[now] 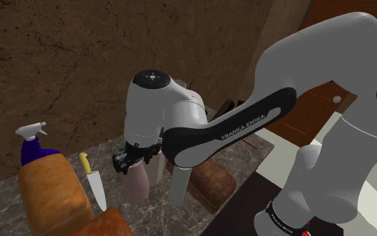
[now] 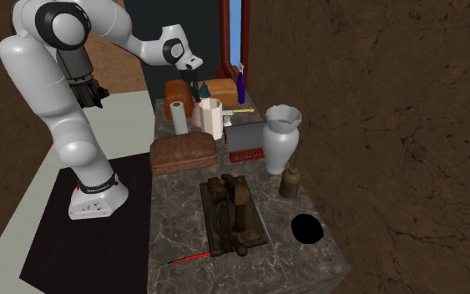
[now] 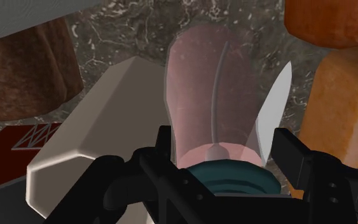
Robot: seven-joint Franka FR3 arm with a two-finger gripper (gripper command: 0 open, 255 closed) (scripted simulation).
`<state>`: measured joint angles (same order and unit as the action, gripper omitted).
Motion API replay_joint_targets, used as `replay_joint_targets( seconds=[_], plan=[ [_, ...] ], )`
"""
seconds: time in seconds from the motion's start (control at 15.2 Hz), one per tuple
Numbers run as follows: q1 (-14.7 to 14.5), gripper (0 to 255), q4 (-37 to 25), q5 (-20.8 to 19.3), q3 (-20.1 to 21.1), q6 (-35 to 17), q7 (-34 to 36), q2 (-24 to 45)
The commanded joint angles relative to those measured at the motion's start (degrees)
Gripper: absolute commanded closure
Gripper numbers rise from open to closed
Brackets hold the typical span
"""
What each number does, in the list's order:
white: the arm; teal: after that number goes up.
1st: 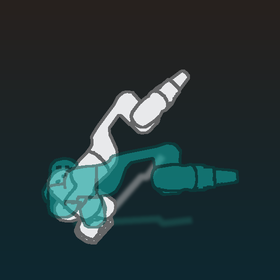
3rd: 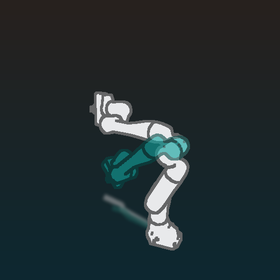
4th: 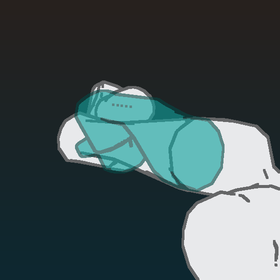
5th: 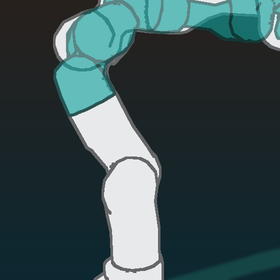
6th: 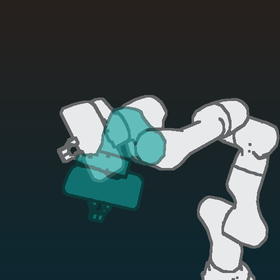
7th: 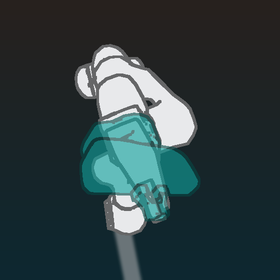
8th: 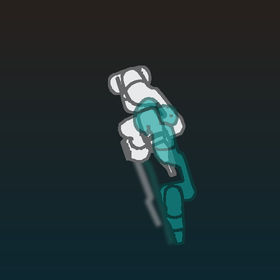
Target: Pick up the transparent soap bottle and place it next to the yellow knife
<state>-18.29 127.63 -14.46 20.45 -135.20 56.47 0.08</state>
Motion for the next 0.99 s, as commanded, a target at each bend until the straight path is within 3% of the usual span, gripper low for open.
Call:
replay_joint_targets(
  seconds=[0.0, 0.2, 0.26, 0.59, 0.92],
  plan=[
    [0.0, 255, 0.0, 0.0, 0.0, -0.1, 0.0, 0.0],
    [0.0, 255, 0.0, 0.0, 0.0, -0.1, 0.0, 0.0],
    [0.0, 0, 0.0, 0.0, 0.0, -0.1, 0.0, 0.0],
    [0.0, 0, 0.0, 0.0, 0.0, -0.1, 0.0, 0.0],
    [-0.6, 0, -2.2, 3.4, 0.4, 6.4, -2.3, -4.8]
  ],
)
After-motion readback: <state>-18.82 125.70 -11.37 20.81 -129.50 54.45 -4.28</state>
